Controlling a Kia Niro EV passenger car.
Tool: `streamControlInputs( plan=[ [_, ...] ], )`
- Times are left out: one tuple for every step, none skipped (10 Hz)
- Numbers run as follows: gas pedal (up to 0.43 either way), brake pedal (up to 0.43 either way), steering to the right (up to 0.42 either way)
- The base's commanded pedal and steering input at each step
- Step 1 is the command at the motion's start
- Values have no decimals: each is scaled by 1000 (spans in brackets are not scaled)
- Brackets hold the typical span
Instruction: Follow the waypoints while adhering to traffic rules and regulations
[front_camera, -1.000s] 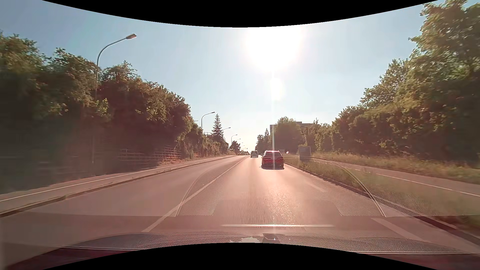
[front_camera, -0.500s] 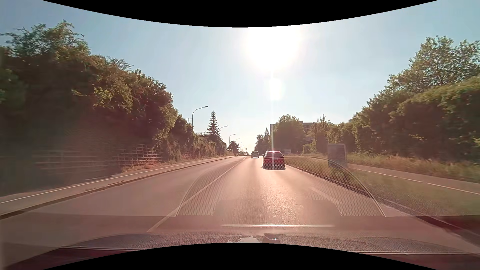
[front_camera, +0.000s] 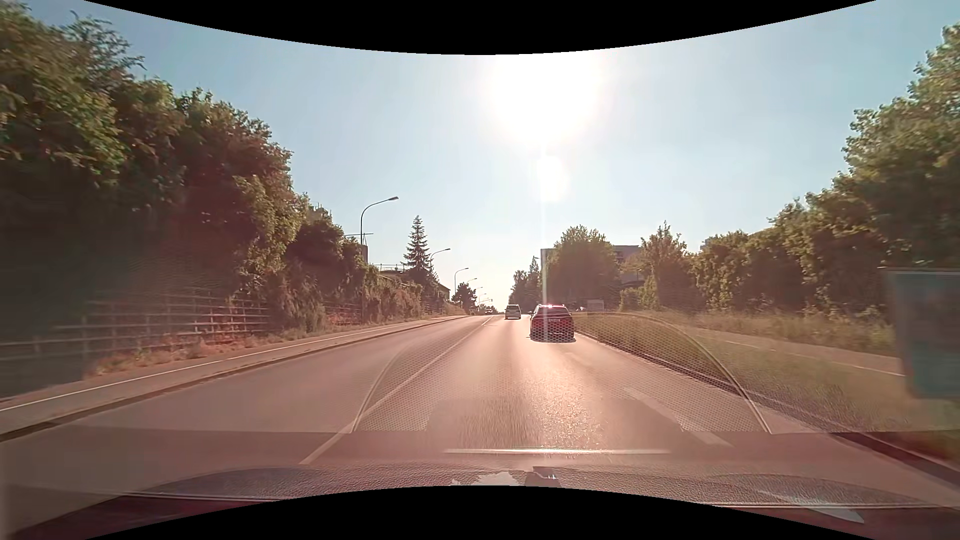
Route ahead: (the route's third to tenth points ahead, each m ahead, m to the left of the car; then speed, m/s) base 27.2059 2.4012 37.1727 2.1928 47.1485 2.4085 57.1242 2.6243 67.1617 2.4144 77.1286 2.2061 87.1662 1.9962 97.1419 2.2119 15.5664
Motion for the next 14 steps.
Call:
streamControlInputs(
  plan=[
    [260,6,0],
    [260,0,0],
    [268,6,0],
    [268,6,1],
    [268,6,1],
    [268,6,1],
    [268,6,2],
    [268,6,2],
    [268,6,2],
    [268,6,3],
    [268,6,4],
    [268,6,4],
    [260,6,4],
    [260,6,5]
  ],
)
